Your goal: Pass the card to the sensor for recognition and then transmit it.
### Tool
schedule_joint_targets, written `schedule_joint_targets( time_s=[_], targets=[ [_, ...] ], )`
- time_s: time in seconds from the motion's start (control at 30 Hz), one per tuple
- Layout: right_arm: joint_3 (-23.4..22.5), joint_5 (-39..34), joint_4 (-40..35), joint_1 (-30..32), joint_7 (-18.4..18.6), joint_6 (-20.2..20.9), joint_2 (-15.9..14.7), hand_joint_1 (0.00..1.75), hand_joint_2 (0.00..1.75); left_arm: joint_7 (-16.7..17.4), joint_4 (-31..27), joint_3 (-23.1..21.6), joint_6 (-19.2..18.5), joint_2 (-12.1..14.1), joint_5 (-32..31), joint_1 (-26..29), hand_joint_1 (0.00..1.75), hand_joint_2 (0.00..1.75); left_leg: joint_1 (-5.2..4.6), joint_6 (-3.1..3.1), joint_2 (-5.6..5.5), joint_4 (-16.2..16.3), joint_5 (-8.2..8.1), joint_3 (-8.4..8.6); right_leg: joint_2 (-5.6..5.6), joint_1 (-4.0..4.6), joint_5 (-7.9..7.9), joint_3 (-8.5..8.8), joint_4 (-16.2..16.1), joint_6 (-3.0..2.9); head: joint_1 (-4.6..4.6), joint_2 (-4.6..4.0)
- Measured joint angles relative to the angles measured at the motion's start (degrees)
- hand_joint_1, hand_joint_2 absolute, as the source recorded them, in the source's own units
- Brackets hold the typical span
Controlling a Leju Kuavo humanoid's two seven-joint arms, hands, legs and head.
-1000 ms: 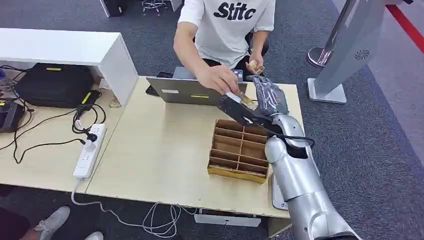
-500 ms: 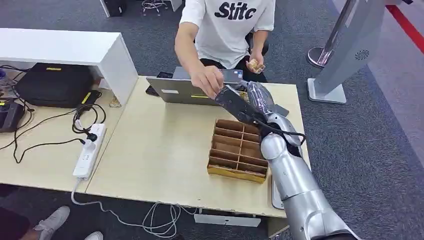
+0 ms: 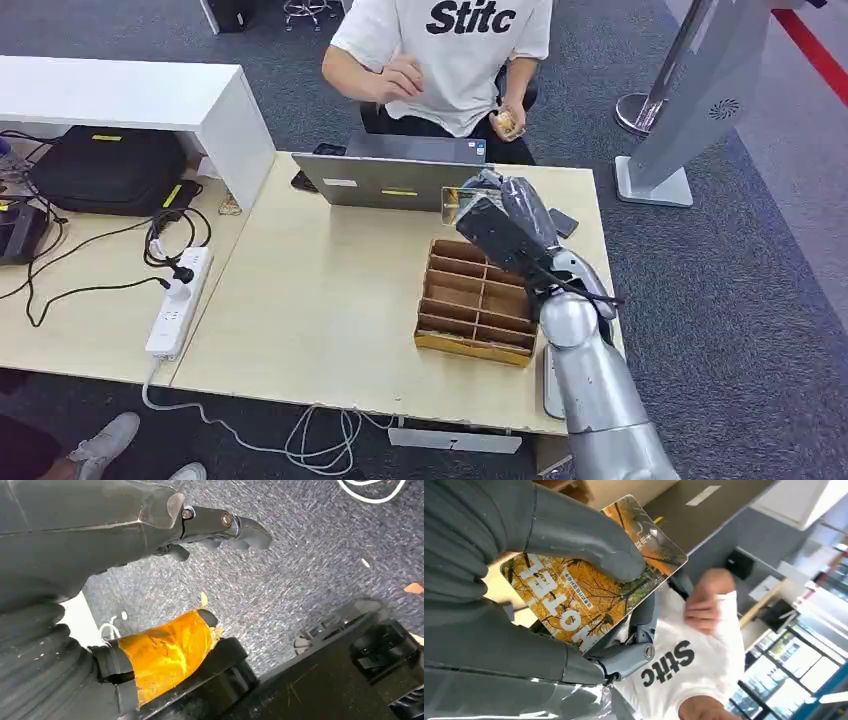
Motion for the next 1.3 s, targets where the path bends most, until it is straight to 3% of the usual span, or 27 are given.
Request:
schedule_joint_targets(
  time_s=[0.27, 0.53, 0.67, 0.9, 1.3],
  targets=[
    [-1.75, -8.92, -14.8, 14.75, -4.2, -0.83, -3.93, 1.75, 1.75, -1.12, 0.0, 2.34, 1.29, 0.44, 1.66, 1.0, 0.0, 1.75, 0.0, -0.03, -0.01, 0.0, -0.07, -0.04, 0.0, 0.0, -0.03, -0.02, -0.03, 0.01, -0.02, 0.0],
    [-5.53, -10.13, -19.95, 26.55, -5.03, -3.52, -7.56, 1.75, 1.75, -1.66, 0.0, 4.09, 2.01, 0.9, 2.5, 2.38, 0.0, 1.75, 0.0, 0.04, 0.01, -0.01, -0.13, -0.07, 0.0, 0.0, -0.08, -0.05, -0.04, -0.02, -0.04, 0.0],
    [-9.32, -9.12, -19.62, 28.06, -2.45, -4.9, -8.42, 1.75, 1.75, -1.75, 0.0, 4.5, 2.1, 0.9, 2.3, 2.47, 0.0, 1.75, 0.0, 0.04, 0.01, -0.01, -0.12, -0.06, 0.0, 0.0, -0.07, -0.04, -0.04, -0.03, -0.02, 0.0],
    [-15.84, 1.51, -16.96, 28.21, 2.83, -8.22, -9.2, 1.75, 1.75, -1.66, 0.0, 4.77, 2.14, 0.88, 1.49, 2.44, 0.0, 1.75, 0.0, 0.04, 0.01, 0.0, -0.12, -0.06, 0.0, 0.0, -0.06, -0.03, -0.04, -0.03, -0.02, 0.0],
    [-18.23, 8.26, -12.76, 27.36, 3.58, -7.8, -9.38, 1.75, 1.75, -1.62, 0.0, 4.79, 2.14, 0.88, 1.01, 2.39, 0.0, 1.75, 0.01, 0.04, 0.01, -0.01, -0.12, -0.07, 0.01, 0.01, -0.07, -0.04, -0.03, -0.05, -0.02, 0.0]
  ],
)
